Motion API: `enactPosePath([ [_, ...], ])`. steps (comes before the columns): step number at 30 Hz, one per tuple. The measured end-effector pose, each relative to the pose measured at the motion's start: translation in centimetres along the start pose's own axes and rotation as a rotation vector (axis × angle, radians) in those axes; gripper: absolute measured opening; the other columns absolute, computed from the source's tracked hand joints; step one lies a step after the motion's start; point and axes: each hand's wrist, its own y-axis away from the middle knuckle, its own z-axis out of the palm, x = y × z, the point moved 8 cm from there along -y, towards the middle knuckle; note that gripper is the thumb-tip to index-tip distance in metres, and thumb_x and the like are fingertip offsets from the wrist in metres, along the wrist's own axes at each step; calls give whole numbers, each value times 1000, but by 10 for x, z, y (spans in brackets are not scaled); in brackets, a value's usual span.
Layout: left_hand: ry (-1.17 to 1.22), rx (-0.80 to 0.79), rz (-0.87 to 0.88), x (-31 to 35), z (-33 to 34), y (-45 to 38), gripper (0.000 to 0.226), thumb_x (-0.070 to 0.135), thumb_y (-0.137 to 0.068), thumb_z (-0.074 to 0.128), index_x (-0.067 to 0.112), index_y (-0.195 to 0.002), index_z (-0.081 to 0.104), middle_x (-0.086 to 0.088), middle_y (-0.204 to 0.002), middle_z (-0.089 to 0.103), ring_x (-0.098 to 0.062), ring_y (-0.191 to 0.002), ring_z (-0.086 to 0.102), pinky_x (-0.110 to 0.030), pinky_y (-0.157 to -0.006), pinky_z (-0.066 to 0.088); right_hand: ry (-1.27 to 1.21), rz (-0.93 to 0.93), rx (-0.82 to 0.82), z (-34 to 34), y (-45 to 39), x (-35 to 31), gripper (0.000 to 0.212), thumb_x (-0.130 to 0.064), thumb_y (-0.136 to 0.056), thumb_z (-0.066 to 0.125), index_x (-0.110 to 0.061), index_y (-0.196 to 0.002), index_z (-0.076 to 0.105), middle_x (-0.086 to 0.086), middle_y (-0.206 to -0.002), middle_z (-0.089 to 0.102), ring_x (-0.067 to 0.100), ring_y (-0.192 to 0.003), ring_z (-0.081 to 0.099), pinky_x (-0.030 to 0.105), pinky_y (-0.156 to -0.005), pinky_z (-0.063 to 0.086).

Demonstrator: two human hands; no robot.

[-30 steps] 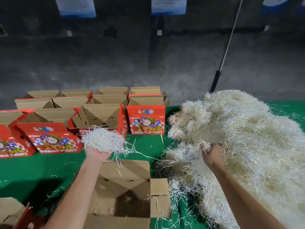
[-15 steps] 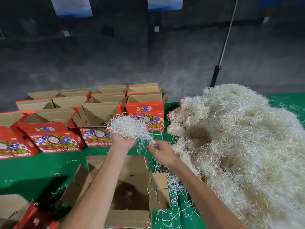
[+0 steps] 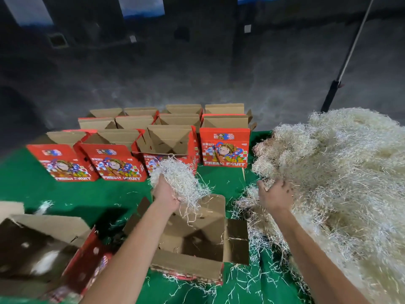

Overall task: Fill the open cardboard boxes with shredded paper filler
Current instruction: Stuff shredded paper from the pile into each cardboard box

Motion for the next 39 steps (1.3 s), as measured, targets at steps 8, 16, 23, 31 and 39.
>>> enactPosePath([
  [8,-381,-301,137,-11,16,59,89,90,-66,58,51,-144,36,8,-152,41,-11,-134,46,-47,-109,36,-719,-400,-368,76,150,-140,63,-76,-89,47,-39,-141,45,-34,-131,56,-17,-117,51,8,-96,45],
  [16,-412,-36,226,2,-55,39,79,85,-58,67,30,-114,60,-2,-105,67,-33,-112,62,-51,-97,47,-791,-11,-137,110,159,-137,57,-67,-94,38,-17,-121,43,-12,-99,43,13,-105,41,29,-99,35],
  [23,-577,-138,161,-9,-61,33,129,93,-52,57,29,-157,17,-4,-158,32,-31,-143,34,-58,-115,27,-1197,104,-120,131,173,-156,30,-40,-108,32,-30,-125,55,-20,-124,61,12,-116,59,37,-96,44],
  [31,-275,-52,158,39,-73,-2,71,68,-83,60,7,-118,63,-8,-105,73,-25,-88,71,-41,-85,56,-790,6,196,93,140,-156,10,-28,-100,54,-21,-108,55,-9,-61,47,3,-50,42,15,-47,38],
  [39,-192,-144,119,51,-79,-22,48,54,-80,72,17,-110,67,-5,-105,56,-25,-92,53,-57,-101,46,-676,-84,147,75,133,-144,26,-43,-94,65,-22,-109,66,0,-53,58,4,-41,42,28,-41,37],
])
